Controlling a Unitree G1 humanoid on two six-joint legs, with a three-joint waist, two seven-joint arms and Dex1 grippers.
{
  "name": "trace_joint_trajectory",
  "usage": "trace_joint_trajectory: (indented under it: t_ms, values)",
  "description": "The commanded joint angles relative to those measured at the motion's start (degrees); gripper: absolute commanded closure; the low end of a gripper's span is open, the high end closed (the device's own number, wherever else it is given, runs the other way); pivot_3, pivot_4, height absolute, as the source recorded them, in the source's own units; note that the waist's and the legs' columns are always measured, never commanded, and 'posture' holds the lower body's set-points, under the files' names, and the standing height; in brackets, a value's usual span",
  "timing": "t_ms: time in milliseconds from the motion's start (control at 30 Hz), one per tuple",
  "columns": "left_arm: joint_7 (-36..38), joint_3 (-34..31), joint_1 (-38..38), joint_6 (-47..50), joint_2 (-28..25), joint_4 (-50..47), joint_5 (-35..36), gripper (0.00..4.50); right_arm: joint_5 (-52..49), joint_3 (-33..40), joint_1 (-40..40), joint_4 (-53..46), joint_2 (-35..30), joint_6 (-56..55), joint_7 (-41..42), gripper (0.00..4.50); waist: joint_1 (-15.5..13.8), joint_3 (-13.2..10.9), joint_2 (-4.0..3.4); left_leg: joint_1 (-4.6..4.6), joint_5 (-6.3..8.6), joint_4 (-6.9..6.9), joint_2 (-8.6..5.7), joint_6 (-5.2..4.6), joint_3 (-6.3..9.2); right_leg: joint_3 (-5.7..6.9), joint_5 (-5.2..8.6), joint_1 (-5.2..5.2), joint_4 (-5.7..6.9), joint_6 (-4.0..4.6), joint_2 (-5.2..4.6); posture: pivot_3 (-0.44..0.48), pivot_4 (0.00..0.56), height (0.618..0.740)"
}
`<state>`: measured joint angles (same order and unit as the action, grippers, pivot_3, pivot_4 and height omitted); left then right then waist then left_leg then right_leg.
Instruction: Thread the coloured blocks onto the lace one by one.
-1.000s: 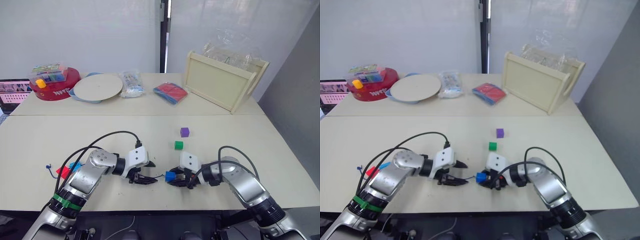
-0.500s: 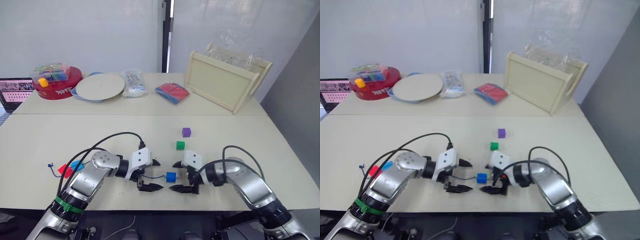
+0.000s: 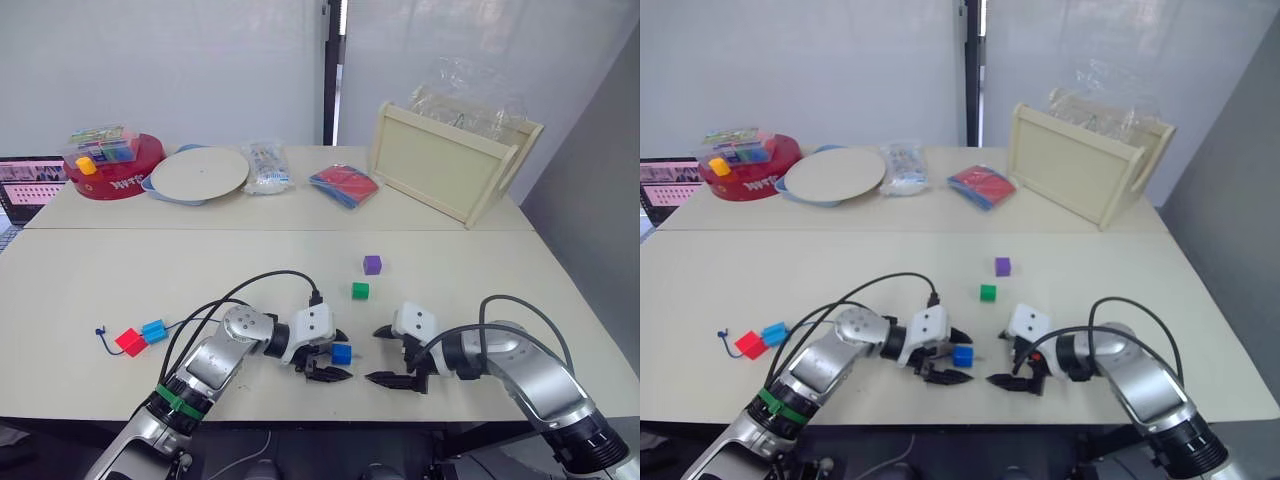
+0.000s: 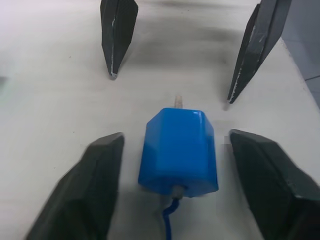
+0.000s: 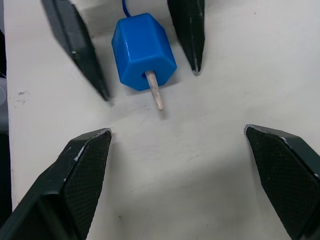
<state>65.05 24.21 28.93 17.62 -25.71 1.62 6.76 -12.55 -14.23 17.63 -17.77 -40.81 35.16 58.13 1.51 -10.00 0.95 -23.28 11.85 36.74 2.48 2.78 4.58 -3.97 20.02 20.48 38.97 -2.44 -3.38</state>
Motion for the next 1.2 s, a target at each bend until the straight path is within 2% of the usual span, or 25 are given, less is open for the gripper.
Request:
trace_joint_trajectory:
  t_ms: [33, 100, 300, 400, 467, 500, 700, 767, 1200]
  values:
    - [1.1, 0.8, 0.7, -1.5, 0.5, 0.5, -0.3, 2.58, 0.0, -0.3, 0.8, -2.2, 0.2, -0.6, -0.6, 0.0, -0.3, 0.0, 0.0, 0.0, 0.0, 0.0, 0.0, 0.0, 0.0, 0.01, 0.0, 0.0, 0.0, 0.0, 0.0, 0.0, 0.15, 0.74]
    - [1.8, 1.0, 0.7, -1.8, 0.5, 0.6, -0.3, 3.16, -0.1, -0.7, 1.1, -2.2, 0.4, -0.5, -0.8, 0.0, -0.4, 0.0, 0.0, 0.0, 0.0, 0.0, 0.0, 0.0, 0.0, 0.01, 0.0, 0.0, -0.01, 0.0, 0.0, 0.0, 0.15, 0.74]
    - [2.9, 1.2, 0.6, -1.5, -0.2, 0.4, -0.3, 3.17, 0.5, -2.4, 2.3, -1.5, 0.8, -1.3, -0.5, 0.0, -0.4, 0.0, 0.0, 0.01, 0.0, 0.0, 0.01, 0.0, 0.0, 0.01, 0.0, 0.0, -0.01, 0.0, 0.0, 0.0, 0.15, 0.74]
    - [3.7, 1.4, 0.7, -1.8, -0.7, 0.6, -0.6, 3.17, 1.4, -4.2, 3.5, -0.4, 1.1, -2.2, 0.1, 0.86, -0.3, 0.0, 0.0, 0.01, 0.0, 0.0, 0.01, 0.0, 0.0, 0.01, 0.0, 0.0, -0.01, 0.0, 0.0, 0.0, 0.15, 0.74]
    - [3.9, 1.5, 0.8, -1.8, -0.7, 0.7, -0.7, 3.17, 1.3, -4.7, 4.1, -0.2, 1.1, -2.2, 0.5, 1.66, -0.4, 0.0, 0.0, 0.01, 0.0, 0.0, 0.0, 0.0, 0.0, 0.01, 0.0, 0.0, -0.01, 0.0, 0.0, 0.0, 0.15, 0.74]
    - [4.0, 1.6, 0.9, -1.8, -0.6, 0.7, -0.8, 3.17, 1.3, -4.8, 4.3, -0.1, 1.2, -2.2, 0.5, 1.86, -0.4, 0.0, 0.0, 0.01, 0.0, 0.0, 0.0, 0.0, 0.0, 0.01, 0.0, 0.0, -0.01, 0.0, 0.0, 0.0, 0.15, 0.74]
    - [4.4, 1.7, 1.0, -1.7, -0.7, 0.6, -0.8, 3.17, 1.4, -5.4, 5.3, 0.5, 1.5, -2.4, 1.0, 3.94, -0.4, 0.0, 0.0, 0.01, 0.0, 0.0, 0.01, 0.0, 0.0, 0.01, 0.0, 0.0, -0.01, 0.0, 0.01, 0.0, 0.15, 0.74]
    - [4.5, 1.7, 1.0, -1.7, -0.8, 0.6, -0.8, 3.17, 1.4, -5.4, 5.3, 0.5, 1.5, -2.5, 1.2, 4.5, -0.3, 0.0, 0.0, 0.02, 0.0, 0.0, 0.01, 0.0, 0.0, 0.01, 0.0, 0.0, -0.01, 0.0, 0.01, 0.0, 0.15, 0.74]
    - [4.3, 0.6, 0.5, -1.1, -2.2, -0.1, -0.5, 3.17, 1.0, -3.9, 4.4, 1.0, -0.7, -3.7, 2.1, 4.5, -0.3, 0.0, 0.0, 0.02, 0.0, 0.0, 0.01, 0.0, 0.0, 0.01, 0.0, 0.0, 0.0, 0.0, 0.01, 0.0, 0.15, 0.74]
